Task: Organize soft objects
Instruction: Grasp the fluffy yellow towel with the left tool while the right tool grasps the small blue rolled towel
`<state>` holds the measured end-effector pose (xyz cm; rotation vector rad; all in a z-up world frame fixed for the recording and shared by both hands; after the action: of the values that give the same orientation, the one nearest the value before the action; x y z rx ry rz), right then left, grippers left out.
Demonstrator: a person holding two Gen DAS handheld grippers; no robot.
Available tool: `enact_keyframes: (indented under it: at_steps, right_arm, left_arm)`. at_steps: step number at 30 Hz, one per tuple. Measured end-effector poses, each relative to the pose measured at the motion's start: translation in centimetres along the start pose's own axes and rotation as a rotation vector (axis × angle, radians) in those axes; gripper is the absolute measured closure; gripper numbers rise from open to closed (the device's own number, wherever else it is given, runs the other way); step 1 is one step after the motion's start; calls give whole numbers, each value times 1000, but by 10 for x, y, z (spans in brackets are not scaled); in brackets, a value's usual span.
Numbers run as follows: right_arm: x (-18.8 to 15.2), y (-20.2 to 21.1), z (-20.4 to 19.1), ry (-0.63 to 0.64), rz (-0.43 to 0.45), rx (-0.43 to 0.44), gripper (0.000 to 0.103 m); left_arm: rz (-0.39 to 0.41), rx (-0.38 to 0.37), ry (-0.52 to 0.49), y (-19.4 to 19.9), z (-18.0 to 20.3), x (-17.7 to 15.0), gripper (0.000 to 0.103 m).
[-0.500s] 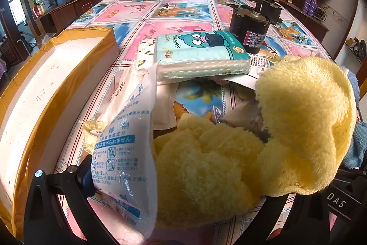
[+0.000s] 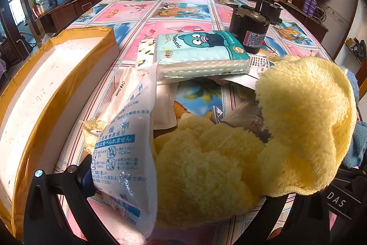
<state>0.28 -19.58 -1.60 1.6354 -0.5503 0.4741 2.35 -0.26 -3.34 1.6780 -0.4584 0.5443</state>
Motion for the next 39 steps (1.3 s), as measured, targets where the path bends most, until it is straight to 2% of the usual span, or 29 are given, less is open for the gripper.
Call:
enact_keyframes:
  at_steps: [39]
  right_arm:
    - [-5, 2, 1, -15, -2, -5, 0]
  left_arm:
    - [1, -6, -4, 0, -1, 0, 0]
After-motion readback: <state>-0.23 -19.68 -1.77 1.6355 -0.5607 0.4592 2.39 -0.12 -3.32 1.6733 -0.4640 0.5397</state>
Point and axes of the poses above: each gripper's, at about its wrist camera, not at the fingertips, and y roughly against the way its jaws point, z to its right, x to its top, the point moved 4 cm from there along -y, roughly the way its jaws point, and after that the axes turned 10 degrees about x, right-handed, at the moved point
